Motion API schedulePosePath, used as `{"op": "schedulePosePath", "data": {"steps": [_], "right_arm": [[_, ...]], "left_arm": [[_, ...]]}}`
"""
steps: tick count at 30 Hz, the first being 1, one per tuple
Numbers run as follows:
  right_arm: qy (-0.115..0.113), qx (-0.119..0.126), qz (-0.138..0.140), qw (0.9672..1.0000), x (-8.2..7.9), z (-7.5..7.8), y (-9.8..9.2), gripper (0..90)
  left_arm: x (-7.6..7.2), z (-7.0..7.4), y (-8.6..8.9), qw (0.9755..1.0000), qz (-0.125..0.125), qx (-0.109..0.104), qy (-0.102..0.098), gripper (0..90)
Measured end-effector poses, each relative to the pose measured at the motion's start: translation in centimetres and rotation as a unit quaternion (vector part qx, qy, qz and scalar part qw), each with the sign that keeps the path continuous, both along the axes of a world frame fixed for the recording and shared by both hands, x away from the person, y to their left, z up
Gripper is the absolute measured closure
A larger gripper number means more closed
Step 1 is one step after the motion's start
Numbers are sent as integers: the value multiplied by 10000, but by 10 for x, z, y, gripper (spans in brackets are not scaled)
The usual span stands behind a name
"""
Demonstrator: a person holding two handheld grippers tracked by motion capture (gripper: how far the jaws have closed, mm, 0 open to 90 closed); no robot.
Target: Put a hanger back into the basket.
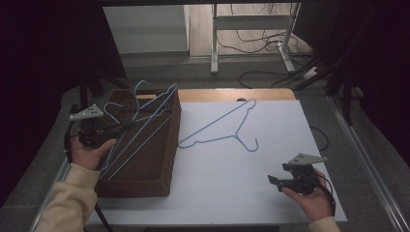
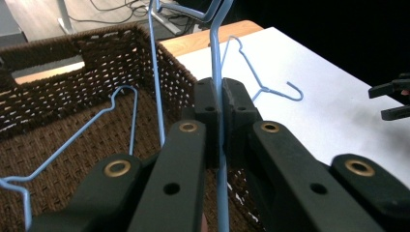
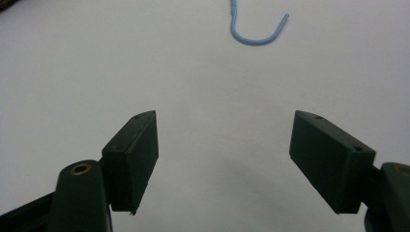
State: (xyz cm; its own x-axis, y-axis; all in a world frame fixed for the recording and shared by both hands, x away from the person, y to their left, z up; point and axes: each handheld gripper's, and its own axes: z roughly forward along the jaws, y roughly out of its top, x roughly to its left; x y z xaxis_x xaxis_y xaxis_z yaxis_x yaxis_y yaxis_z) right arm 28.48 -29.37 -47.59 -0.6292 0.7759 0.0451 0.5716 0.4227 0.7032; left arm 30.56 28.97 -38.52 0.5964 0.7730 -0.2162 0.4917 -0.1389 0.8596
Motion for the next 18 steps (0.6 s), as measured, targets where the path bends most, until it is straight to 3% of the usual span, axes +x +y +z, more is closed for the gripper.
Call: {"op": "schedulePosePath", "data": {"steps": [8,14,18], "right_arm": [[12,-13,5,10000,0,0,0,258],[23,-30,10,10000,0,-1,1,258],[14,-36,28,10000,0,-1,1,258]], "left_arm": [[8,-12,8,9998,78,-16,193,861],[14,-19,9,9994,96,157,278,861],[18,-34,11,9986,101,186,484,861]]}}
